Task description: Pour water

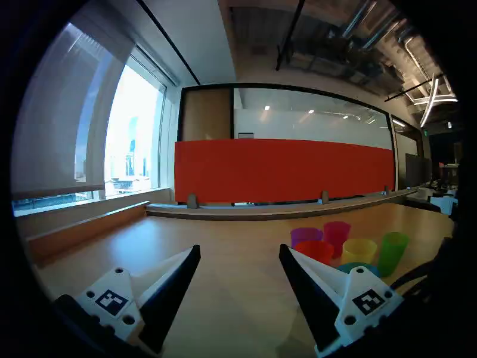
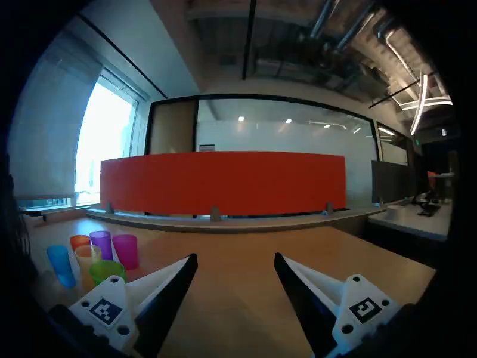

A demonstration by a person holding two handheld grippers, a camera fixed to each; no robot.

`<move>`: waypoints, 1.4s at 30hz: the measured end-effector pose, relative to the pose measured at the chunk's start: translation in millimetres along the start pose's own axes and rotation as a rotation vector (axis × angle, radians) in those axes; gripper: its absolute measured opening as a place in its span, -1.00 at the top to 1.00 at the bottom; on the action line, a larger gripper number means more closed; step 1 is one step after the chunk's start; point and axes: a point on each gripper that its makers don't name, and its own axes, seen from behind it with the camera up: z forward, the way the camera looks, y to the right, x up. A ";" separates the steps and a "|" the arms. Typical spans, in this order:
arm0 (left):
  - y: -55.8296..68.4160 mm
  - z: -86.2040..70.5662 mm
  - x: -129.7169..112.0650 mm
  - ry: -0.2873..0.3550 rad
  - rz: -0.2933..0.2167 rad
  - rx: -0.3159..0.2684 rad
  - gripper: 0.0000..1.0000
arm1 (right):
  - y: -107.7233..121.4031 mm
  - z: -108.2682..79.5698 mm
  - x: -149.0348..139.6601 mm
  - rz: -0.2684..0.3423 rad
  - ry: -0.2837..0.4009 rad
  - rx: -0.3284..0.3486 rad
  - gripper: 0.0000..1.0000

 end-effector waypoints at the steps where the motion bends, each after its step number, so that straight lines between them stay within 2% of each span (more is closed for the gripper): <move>1: -0.1 0.0 0.0 0.000 0.000 0.000 -0.96 | 0.1 0.2 -0.8 -0.001 -0.001 -0.001 -0.99; 42: -1.3 -0.3 -0.5 0.000 0.000 0.000 -0.97 | -2.2 0.5 -5.0 -0.003 -0.014 -0.003 -0.99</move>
